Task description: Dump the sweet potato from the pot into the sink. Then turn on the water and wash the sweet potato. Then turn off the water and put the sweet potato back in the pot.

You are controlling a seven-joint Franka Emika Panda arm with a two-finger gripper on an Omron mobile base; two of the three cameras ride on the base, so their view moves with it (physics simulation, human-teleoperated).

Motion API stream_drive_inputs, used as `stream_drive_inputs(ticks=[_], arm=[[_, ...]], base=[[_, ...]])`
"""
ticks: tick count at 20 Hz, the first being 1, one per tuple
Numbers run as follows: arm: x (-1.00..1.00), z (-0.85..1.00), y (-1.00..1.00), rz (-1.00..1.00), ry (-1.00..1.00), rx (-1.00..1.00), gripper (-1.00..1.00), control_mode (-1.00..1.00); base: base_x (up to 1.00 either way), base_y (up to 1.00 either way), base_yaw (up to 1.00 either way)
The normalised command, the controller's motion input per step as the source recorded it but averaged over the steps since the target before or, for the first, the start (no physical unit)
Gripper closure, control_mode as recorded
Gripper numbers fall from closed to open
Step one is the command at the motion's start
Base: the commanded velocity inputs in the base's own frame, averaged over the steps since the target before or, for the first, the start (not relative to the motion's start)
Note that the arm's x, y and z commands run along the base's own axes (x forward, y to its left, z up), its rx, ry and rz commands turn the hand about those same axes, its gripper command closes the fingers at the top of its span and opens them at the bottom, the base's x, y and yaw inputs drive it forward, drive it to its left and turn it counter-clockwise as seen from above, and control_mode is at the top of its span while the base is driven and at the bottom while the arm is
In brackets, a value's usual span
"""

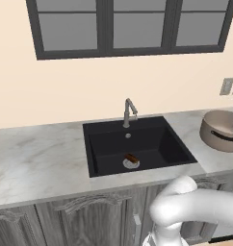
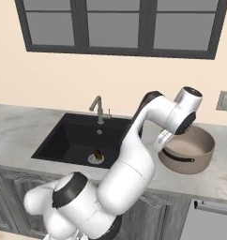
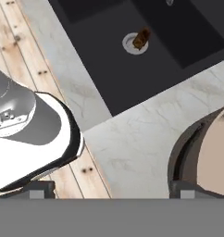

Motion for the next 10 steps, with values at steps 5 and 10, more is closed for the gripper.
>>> stream_drive_inputs(ticks=[5,10], arm=[[-0.44,0.50,1.00,-0.10,-0.11,0.00,-1.00,-1.00],[0.00,0.42,0.95,-0.04,-0.05,0.06,-1.00,-1.00]], base=[[0.00,0.00,0.00],[0.00,0.00,0.00]])
